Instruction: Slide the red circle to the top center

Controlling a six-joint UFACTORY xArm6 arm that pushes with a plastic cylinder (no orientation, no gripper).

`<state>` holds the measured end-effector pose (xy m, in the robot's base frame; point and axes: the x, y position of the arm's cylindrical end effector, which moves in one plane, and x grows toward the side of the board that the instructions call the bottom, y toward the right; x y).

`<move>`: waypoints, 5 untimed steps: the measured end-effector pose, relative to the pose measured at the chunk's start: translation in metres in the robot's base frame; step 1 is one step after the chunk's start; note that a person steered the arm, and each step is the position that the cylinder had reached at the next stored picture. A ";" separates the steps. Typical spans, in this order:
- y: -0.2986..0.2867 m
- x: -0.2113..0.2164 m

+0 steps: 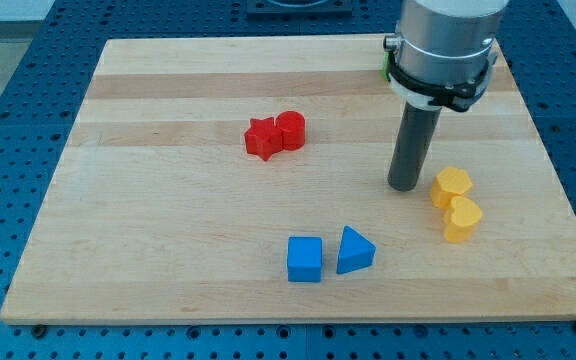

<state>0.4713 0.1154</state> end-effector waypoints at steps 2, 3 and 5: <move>0.018 0.002; 0.015 0.002; 0.029 -0.080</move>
<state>0.3913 0.1442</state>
